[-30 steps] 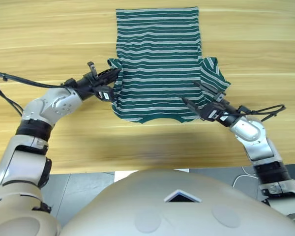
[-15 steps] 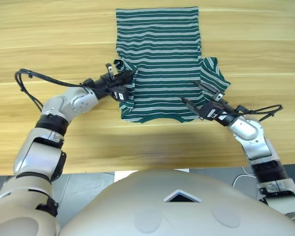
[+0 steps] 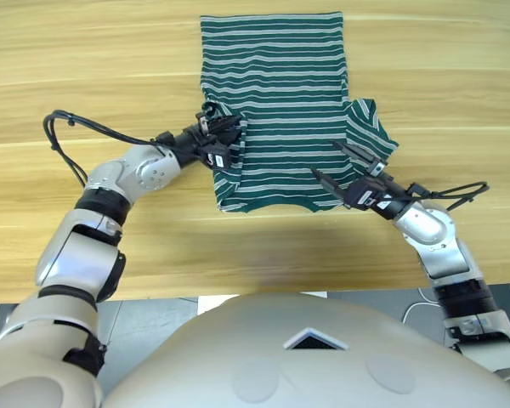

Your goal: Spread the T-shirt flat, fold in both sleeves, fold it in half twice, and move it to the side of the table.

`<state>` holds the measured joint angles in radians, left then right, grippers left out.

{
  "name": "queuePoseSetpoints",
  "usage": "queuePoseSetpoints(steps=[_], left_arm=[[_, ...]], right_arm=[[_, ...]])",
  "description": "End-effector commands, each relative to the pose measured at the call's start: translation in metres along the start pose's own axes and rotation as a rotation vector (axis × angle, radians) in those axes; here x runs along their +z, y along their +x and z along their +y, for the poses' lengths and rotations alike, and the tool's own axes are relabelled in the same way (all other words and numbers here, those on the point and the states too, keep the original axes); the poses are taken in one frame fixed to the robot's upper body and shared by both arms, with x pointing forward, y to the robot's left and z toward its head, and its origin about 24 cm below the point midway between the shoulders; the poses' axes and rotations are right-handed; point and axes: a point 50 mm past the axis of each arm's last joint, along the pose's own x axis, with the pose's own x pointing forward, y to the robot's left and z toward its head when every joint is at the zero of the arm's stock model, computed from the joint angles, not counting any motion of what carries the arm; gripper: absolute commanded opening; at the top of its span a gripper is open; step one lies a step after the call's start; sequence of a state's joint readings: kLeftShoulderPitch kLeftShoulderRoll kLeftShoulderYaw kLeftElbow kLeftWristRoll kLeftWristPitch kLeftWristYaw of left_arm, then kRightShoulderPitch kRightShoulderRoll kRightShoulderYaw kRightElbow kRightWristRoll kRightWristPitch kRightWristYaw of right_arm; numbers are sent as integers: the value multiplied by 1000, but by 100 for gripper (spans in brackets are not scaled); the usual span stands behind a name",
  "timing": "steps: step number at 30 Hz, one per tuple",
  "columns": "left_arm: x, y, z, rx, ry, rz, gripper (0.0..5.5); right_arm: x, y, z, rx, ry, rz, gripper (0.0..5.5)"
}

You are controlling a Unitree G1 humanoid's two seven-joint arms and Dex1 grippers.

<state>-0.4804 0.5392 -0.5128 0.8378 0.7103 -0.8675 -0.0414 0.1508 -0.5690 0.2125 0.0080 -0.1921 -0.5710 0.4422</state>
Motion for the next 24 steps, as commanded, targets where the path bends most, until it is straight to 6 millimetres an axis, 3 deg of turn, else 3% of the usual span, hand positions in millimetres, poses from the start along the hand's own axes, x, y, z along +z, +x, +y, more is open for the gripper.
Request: queuePoseSetpoints(steps=[1,4,9,12,14,17,20,24], left_arm=[[0,-5,-22,-130,-17,7,204],[3,-5,-21,-113,-27,-18,251],[8,-3,-13,-27,-60,-59,308],[7,-3,-10,11,-55,-55,357],[6,-4,-9,23,-50,-47,378],[3,-5,-5,61,-28,-26,425],[3,-6,0,111,-15,-32,481],[2,-6,8,171,-14,-35,481]], right_arm=[[0,0,0,6,5,2,288],[1,1,-3,-14,9,-3,288],[-5,-5,-45,-248,-9,46,288],[-29,-20,-74,-371,-184,279,288],[-44,-30,-81,-374,-281,418,288],[-66,-46,-82,-317,-377,611,288],[-76,-55,-67,-198,-398,684,288],[-90,-60,-44,-11,-386,760,288]])
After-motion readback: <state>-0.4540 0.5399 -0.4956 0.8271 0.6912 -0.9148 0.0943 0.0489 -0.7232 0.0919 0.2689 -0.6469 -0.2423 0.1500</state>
